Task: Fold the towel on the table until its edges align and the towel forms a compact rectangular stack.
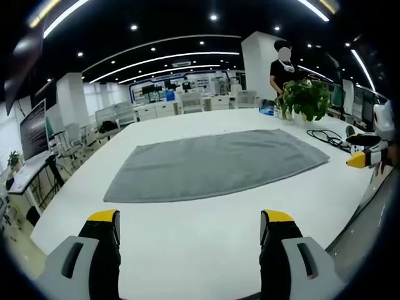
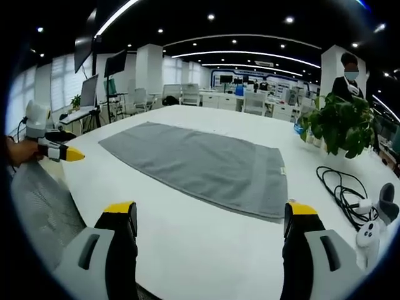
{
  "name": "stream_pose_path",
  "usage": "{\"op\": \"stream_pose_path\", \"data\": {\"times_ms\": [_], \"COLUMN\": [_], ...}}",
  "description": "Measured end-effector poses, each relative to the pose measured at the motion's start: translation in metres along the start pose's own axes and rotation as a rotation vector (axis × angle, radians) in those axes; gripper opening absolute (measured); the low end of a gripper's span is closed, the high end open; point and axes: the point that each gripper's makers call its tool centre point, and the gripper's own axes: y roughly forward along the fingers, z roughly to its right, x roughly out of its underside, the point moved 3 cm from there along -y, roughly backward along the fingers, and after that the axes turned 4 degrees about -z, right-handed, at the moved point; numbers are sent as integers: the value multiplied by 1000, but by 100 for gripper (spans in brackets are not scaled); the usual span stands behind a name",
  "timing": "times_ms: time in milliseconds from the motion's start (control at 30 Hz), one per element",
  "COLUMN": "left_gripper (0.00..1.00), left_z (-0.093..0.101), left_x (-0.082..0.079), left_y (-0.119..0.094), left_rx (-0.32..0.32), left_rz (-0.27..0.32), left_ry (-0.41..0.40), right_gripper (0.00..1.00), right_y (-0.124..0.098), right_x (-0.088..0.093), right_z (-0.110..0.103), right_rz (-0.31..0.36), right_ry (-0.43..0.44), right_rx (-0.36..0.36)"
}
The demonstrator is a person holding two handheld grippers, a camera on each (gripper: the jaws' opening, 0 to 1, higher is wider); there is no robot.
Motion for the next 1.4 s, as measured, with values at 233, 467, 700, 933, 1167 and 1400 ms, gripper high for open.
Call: {"op": "stream_pose_path", "data": {"times_ms": [233, 467, 700, 933, 1167, 1400], "left_gripper": [95, 94, 93, 93, 93, 93], "left_z": [2, 2, 2, 0, 0, -2], "left_x": [1, 1, 3, 2, 1, 1], "left_y": [1, 0, 3, 2, 0, 0], "left_rx": [7, -1, 8, -2, -9, -18], "left_rz": [-8, -17, -22, -17, -11, -11], "left_ry": [17, 24, 31, 24, 20, 14], "right_gripper": [98, 97, 97, 97, 97, 96], "right_y": [0, -1, 0, -1, 0, 0], "right_x": [1, 3, 5, 5, 5, 7], "right_z": [2, 5, 2, 3, 1, 0], "right_rz": [-4, -15, -27, -33, -36, -43], "right_ry": [9, 22, 10, 10, 11, 17], "right_rx": [3, 17, 7, 12, 0, -9]}}
